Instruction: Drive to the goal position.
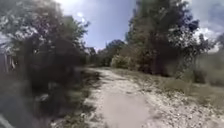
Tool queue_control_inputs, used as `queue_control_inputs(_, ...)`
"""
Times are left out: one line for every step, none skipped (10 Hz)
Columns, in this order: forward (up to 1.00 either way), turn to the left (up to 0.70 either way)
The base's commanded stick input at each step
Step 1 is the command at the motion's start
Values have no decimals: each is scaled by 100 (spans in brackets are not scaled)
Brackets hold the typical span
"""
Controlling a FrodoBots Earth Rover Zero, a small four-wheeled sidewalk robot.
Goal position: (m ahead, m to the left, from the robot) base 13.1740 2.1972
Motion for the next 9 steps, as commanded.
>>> queue_control_inputs(70, 0)
queue_control_inputs(70, 0)
queue_control_inputs(70, 0)
queue_control_inputs(70, 0)
queue_control_inputs(70, 0)
queue_control_inputs(70, 0)
queue_control_inputs(70, 0)
queue_control_inputs(70, 0)
queue_control_inputs(70, 0)
